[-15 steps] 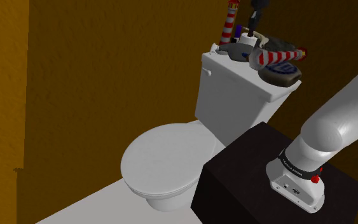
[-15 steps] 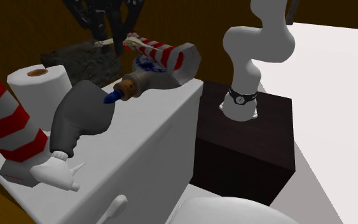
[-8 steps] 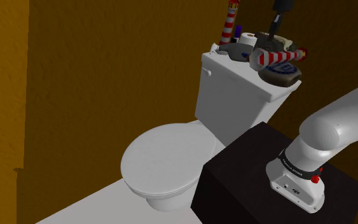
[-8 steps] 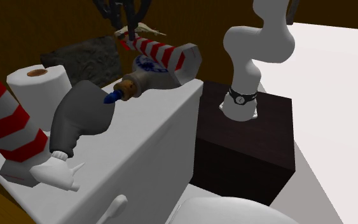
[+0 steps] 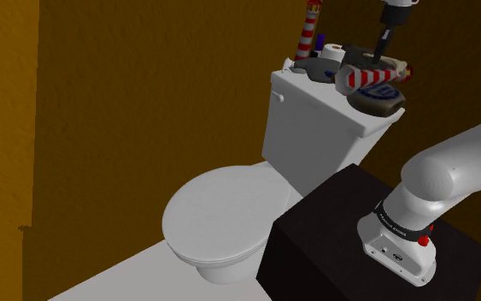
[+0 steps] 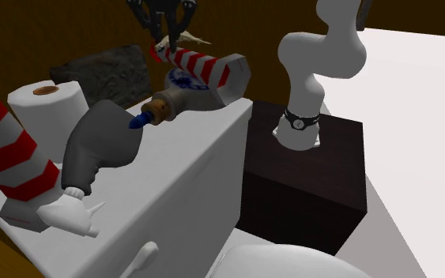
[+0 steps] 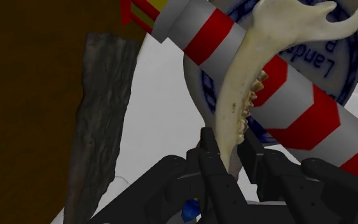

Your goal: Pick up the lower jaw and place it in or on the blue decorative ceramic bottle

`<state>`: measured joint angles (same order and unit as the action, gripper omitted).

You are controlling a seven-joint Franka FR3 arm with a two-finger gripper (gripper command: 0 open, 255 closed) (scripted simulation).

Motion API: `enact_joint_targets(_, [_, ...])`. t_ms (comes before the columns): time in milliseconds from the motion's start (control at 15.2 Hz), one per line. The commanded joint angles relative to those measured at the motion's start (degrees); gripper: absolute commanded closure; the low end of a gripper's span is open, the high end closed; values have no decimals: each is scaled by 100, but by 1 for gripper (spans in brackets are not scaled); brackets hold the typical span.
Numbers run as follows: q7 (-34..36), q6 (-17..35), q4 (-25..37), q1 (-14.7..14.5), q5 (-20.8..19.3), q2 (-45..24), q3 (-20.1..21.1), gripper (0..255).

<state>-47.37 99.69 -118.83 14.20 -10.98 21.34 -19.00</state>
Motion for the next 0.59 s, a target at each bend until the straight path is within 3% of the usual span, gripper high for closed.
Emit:
enact_joint_targets(0, [4, 162, -173, 11, -16, 14, -20, 255])
enact_joint_targets(528, [52, 766, -760, 34, -60, -5, -78, 255])
